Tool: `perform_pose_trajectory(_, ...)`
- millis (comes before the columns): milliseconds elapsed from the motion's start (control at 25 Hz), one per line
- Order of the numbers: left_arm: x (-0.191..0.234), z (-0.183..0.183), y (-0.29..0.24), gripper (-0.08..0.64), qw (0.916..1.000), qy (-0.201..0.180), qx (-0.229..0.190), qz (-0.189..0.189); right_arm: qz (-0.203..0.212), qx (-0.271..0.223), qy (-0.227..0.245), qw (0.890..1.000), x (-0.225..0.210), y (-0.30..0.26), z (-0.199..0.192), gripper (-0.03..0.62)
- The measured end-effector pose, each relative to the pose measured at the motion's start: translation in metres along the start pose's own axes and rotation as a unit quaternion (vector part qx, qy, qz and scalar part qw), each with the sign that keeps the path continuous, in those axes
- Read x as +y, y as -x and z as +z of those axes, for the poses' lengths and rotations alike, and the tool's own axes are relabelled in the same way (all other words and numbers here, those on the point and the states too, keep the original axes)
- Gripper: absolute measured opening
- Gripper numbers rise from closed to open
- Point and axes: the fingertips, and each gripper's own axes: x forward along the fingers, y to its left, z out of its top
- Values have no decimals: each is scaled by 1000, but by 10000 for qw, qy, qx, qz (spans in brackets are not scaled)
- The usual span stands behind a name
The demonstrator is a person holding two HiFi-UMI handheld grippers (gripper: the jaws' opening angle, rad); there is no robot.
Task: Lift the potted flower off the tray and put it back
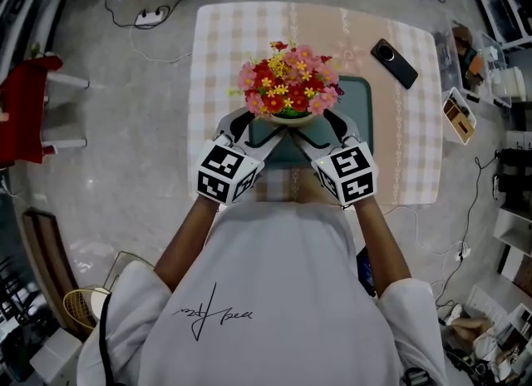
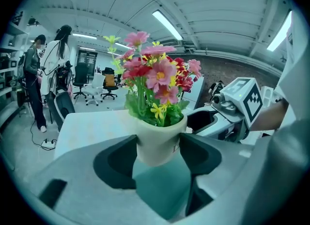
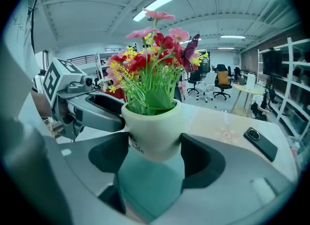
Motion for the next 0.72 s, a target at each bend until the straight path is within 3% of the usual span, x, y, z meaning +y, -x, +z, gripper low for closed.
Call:
perform_pose_trajectory(480,-8,12,15,273,9998,-13,-154,-143,-132,-183,-53,9997,10,16,13,345)
perform_pose_trajectory(720,-15,25,24,273,9994,-106,-299,-159,-277,-331,177,9989,12,29,26,342)
